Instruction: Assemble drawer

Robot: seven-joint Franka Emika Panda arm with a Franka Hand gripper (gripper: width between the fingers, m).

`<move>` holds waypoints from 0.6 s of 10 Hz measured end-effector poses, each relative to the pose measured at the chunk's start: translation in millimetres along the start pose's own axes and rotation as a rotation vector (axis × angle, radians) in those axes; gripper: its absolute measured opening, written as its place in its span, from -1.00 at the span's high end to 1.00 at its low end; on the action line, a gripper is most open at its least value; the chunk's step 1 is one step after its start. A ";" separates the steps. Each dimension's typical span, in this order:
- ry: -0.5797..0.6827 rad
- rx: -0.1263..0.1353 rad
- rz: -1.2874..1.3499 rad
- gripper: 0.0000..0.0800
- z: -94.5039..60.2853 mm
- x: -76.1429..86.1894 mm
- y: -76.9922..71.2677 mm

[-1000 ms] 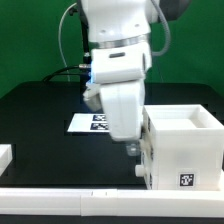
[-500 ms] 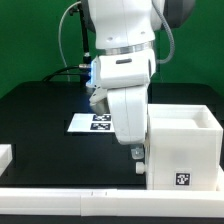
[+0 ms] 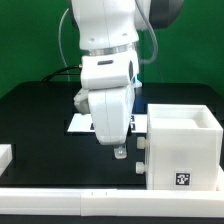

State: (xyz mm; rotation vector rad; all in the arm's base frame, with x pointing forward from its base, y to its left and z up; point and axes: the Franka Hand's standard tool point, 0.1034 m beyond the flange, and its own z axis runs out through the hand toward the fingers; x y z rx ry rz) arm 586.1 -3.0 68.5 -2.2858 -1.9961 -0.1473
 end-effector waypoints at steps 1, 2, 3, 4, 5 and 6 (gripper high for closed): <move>0.005 -0.023 0.000 -0.62 -0.1 1.4 5.1; 0.005 -0.013 0.000 -0.62 3.2 1.0 1.0; 0.005 -0.013 0.000 -0.62 2.9 1.0 1.3; 0.005 -0.013 0.000 -0.62 2.9 1.0 1.3; 0.005 -0.013 0.000 -0.62 3.1 1.0 1.1; 0.005 -0.012 0.000 -0.62 3.2 1.0 1.0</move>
Offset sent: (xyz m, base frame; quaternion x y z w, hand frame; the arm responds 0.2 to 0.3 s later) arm 0.0000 0.0000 0.0000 0.0000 0.0000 0.0000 1.0000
